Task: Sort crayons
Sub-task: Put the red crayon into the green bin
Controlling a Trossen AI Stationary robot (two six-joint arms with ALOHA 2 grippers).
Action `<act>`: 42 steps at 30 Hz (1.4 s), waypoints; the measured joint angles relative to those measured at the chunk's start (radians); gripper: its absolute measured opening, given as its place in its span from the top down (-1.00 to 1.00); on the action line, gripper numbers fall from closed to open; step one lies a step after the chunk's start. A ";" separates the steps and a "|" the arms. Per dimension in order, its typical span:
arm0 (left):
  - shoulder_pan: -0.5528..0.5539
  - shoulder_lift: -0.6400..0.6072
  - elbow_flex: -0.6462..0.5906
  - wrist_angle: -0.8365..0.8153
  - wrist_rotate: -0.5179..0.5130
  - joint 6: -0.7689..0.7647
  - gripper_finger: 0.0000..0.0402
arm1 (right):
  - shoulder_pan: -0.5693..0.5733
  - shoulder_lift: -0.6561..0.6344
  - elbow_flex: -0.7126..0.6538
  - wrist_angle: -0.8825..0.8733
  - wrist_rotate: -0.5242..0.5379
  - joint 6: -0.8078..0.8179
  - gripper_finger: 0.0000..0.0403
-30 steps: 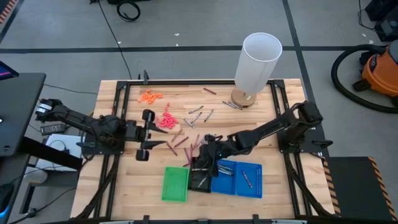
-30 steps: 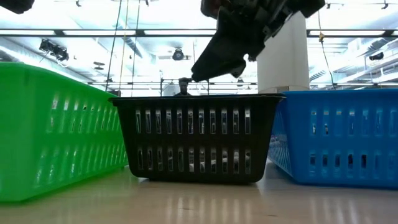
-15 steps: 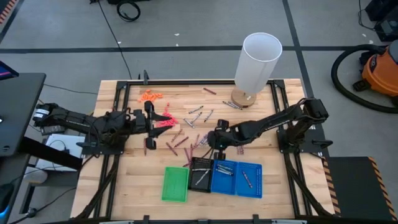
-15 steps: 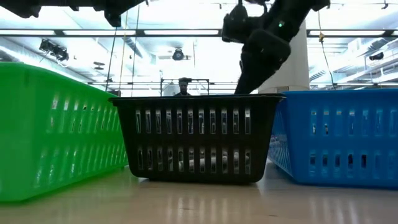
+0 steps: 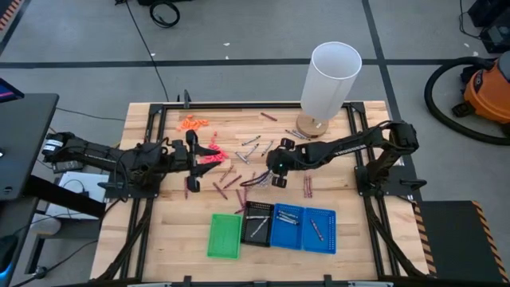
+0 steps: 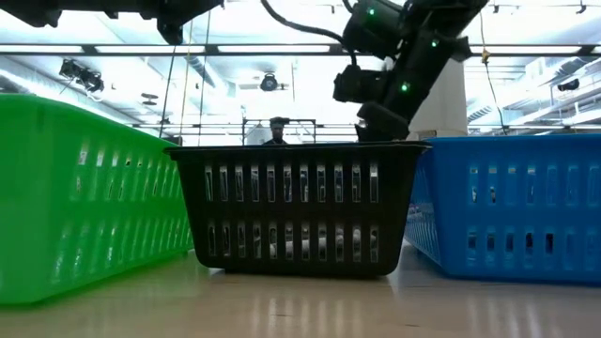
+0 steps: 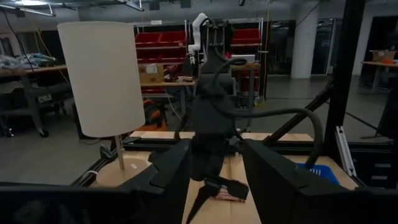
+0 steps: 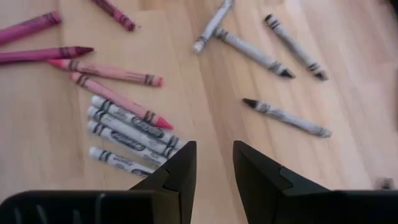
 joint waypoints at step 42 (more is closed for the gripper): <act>0.011 0.000 0.000 -0.051 -0.004 0.024 0.22 | -0.126 0.000 -0.157 0.233 -0.073 -0.008 0.45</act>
